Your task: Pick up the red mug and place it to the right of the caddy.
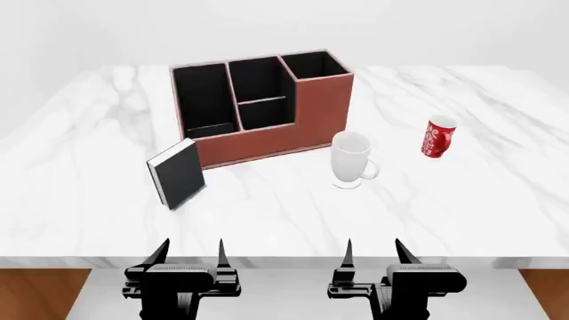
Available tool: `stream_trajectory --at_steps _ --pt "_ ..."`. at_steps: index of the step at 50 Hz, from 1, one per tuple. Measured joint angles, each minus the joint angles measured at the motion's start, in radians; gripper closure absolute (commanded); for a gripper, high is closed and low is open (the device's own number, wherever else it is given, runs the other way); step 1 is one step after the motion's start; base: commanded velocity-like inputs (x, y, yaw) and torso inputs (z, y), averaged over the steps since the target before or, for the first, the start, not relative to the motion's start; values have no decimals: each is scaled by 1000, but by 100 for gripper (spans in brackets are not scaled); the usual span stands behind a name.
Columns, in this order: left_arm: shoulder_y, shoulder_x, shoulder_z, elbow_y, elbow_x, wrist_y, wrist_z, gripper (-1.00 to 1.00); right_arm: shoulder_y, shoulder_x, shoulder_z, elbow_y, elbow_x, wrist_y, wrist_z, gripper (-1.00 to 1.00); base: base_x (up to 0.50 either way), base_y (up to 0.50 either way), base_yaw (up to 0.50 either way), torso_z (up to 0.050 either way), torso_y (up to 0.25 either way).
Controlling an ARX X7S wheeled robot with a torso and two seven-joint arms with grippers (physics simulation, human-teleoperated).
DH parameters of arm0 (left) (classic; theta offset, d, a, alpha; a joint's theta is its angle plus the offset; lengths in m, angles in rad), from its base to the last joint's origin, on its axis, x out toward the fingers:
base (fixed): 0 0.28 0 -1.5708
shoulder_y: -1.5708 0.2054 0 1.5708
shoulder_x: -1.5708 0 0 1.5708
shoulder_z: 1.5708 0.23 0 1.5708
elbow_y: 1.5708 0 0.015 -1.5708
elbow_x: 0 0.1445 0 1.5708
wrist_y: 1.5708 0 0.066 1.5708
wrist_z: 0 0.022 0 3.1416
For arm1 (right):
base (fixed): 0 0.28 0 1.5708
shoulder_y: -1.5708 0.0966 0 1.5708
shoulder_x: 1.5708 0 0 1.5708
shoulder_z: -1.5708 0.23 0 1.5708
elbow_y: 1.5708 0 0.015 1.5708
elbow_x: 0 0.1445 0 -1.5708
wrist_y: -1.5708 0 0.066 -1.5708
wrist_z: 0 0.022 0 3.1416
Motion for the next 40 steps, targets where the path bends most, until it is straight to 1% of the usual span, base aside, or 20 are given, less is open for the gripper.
stream_trajectory --at_steps 4,38,40 --pt "0 -6 8 2 -3 1 -8 -100 1 6 -8 -2 10 6 4 -100 0 0 0 0 0" --pt "-1 -70 85 3 -44 11 -97 -100 -5 70 -85 -14 97 17 50 -100 0 -500 0 0 0" --pt "-2 -70 90 19 -50 -11 -99 -100 -5 75 -85 -18 101 22 55 -100 0 -82 0 0 0"
